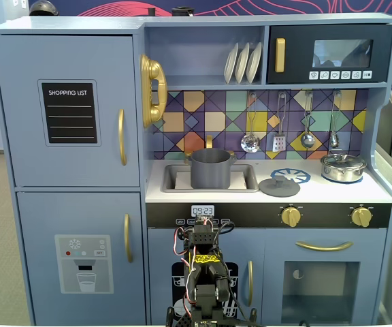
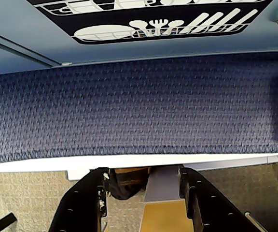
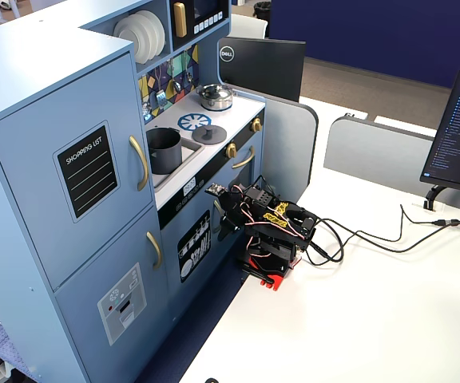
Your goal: Pick up the lid from the counter and put it on the gray recipient
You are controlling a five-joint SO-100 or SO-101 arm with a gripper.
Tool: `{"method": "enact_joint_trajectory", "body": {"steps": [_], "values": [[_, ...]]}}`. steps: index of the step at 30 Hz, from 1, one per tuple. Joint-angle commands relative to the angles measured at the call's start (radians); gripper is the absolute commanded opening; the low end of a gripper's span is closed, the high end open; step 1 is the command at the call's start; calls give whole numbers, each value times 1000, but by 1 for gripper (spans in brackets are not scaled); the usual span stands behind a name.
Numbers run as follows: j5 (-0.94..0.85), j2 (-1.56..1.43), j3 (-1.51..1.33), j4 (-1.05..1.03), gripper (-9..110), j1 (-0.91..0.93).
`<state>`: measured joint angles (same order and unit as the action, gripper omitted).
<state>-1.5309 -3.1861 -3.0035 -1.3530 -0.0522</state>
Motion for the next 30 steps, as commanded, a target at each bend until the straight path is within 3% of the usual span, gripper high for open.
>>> {"method": "enact_joint_trajectory", "body": {"steps": [1, 15, 19, 24, 30], "values": [[21, 6, 2, -175, 0, 133], [40, 8, 5, -153, 0, 135], [5, 75, 158, -109, 0, 144], [-46, 247, 469, 11, 0, 222], [-161, 328, 683, 345, 0, 423]]}}
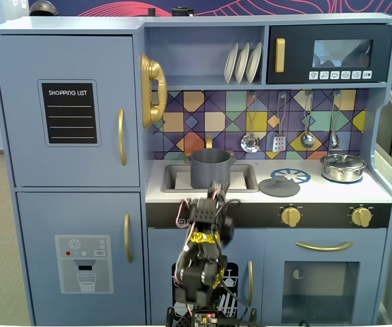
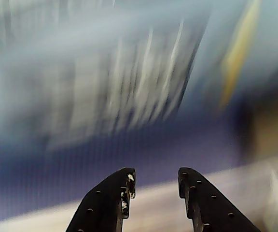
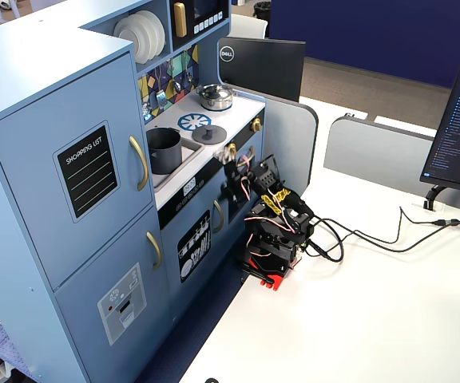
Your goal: Pick up the lid from the counter and put it on the gray recipient
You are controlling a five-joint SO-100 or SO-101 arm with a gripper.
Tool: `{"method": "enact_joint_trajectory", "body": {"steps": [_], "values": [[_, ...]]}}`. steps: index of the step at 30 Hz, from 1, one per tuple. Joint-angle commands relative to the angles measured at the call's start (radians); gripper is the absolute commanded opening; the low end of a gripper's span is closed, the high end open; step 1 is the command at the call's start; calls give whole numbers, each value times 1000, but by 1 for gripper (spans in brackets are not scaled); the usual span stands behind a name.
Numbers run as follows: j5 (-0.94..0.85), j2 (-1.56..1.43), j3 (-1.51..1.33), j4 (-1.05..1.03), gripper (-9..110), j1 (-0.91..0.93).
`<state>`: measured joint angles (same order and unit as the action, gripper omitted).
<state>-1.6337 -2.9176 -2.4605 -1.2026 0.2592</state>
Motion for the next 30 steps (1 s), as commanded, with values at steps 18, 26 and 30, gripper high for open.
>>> {"method": "enact_joint_trajectory", "body": {"steps": [18, 26, 30], "values": [[63, 155, -153, 1192, 20, 382], [81, 360, 15, 1236, 21, 380], [75, 448, 61, 1269, 21, 368]]}}
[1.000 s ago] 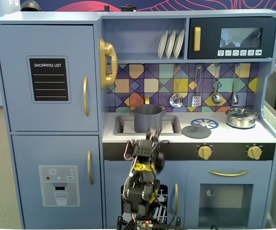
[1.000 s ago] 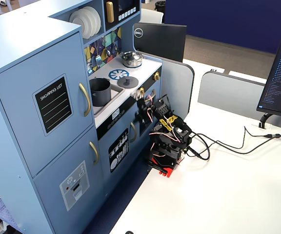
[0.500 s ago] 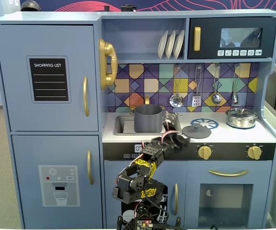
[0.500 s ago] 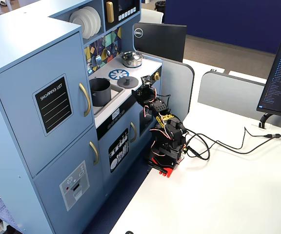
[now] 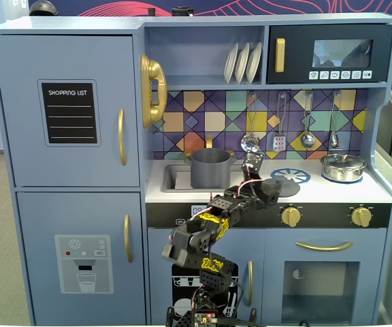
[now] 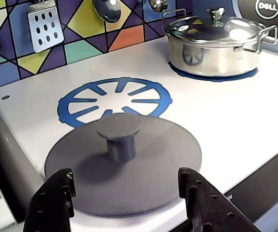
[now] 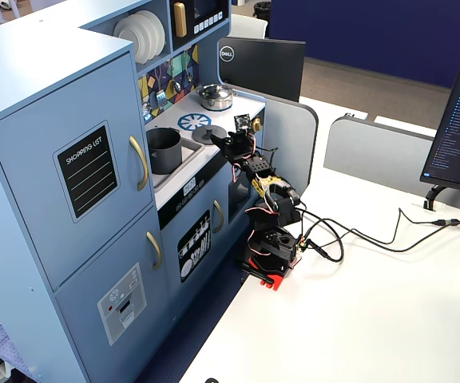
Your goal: Pick up the lid from the counter and put it on the gray recipient
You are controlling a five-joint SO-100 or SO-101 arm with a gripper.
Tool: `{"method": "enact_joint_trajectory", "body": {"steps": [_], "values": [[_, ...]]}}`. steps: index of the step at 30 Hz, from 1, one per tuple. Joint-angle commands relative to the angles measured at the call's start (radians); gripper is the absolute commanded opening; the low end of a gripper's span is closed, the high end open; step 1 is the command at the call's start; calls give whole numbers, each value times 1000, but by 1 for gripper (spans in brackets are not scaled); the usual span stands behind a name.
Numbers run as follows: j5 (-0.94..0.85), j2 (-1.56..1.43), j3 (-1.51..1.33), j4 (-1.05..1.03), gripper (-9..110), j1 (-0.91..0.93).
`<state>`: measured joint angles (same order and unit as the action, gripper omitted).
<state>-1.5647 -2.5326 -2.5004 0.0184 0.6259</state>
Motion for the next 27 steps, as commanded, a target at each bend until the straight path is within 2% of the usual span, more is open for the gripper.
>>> {"method": "enact_joint_trajectory", "body": {"steps": [1, 9, 27], "values": [[6, 86, 114, 55, 21, 0], [12, 258, 198, 163, 25, -15], [-12, 529, 373, 229, 21, -52]]}}
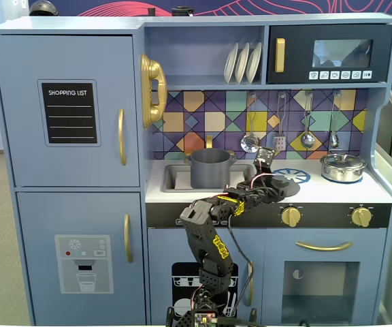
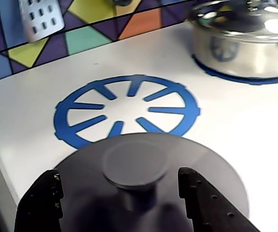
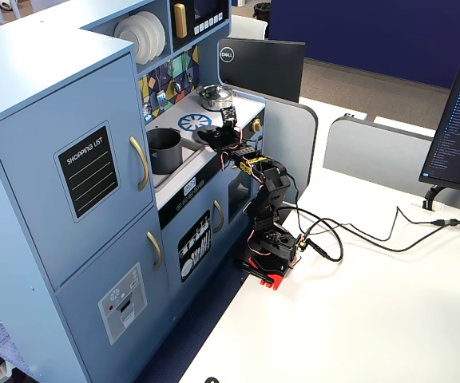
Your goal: Pick up the lid from the counter and put it on the gray recipient
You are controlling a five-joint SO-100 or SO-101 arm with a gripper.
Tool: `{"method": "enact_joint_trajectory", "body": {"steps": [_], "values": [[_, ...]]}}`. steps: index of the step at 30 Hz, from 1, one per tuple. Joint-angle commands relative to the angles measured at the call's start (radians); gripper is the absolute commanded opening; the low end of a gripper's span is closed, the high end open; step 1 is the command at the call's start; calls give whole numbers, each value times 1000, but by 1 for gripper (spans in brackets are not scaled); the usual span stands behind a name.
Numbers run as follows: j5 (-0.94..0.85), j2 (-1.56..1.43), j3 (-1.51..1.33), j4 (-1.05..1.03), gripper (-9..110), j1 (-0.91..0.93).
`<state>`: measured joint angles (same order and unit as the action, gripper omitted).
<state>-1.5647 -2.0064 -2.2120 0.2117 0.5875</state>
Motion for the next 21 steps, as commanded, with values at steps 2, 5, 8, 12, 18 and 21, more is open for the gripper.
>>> {"method": "enact_joint_trajectory", "body": {"steps": [2, 5, 8, 12, 18, 21], "values": [[-9, 15, 94, 37, 21, -17], [-9, 34, 109, 38, 20, -21], [-9, 52, 127, 38, 20, -21], [0, 83, 160, 34, 19, -17], [2, 114, 181, 17, 15, -14], [0, 127, 195, 2, 12, -17]]}}
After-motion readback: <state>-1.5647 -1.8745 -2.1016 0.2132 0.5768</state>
